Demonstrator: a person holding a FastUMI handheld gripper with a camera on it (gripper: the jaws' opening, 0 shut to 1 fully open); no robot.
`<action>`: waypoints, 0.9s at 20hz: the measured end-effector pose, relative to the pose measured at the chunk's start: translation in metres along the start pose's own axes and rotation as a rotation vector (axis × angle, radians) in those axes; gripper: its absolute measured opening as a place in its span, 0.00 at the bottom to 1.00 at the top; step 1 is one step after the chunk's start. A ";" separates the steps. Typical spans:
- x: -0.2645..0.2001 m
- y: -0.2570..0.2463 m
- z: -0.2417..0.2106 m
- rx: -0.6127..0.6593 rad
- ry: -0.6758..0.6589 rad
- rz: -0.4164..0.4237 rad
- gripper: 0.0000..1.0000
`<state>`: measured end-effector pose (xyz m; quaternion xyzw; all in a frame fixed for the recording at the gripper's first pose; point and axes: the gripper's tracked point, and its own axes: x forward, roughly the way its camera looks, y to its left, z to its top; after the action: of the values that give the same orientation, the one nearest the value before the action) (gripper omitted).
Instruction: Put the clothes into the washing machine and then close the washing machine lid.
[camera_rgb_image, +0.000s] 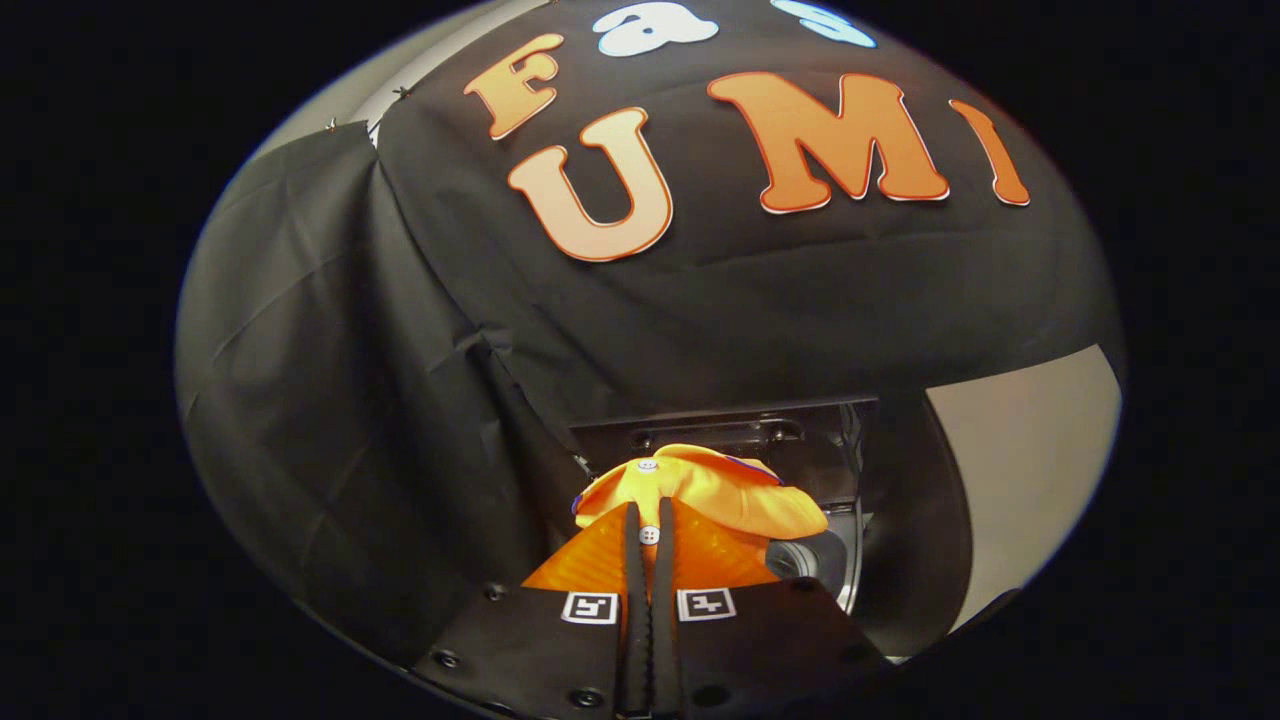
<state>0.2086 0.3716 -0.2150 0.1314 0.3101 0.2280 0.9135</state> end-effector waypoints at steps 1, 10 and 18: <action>0.014 -0.002 -0.013 0.002 0.010 -0.002 0.08; 0.121 -0.045 -0.098 -0.006 0.102 -0.056 0.08; 0.172 -0.082 -0.169 -0.064 0.140 -0.118 0.08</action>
<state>0.2512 0.4037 -0.4646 0.0674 0.3731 0.1920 0.9052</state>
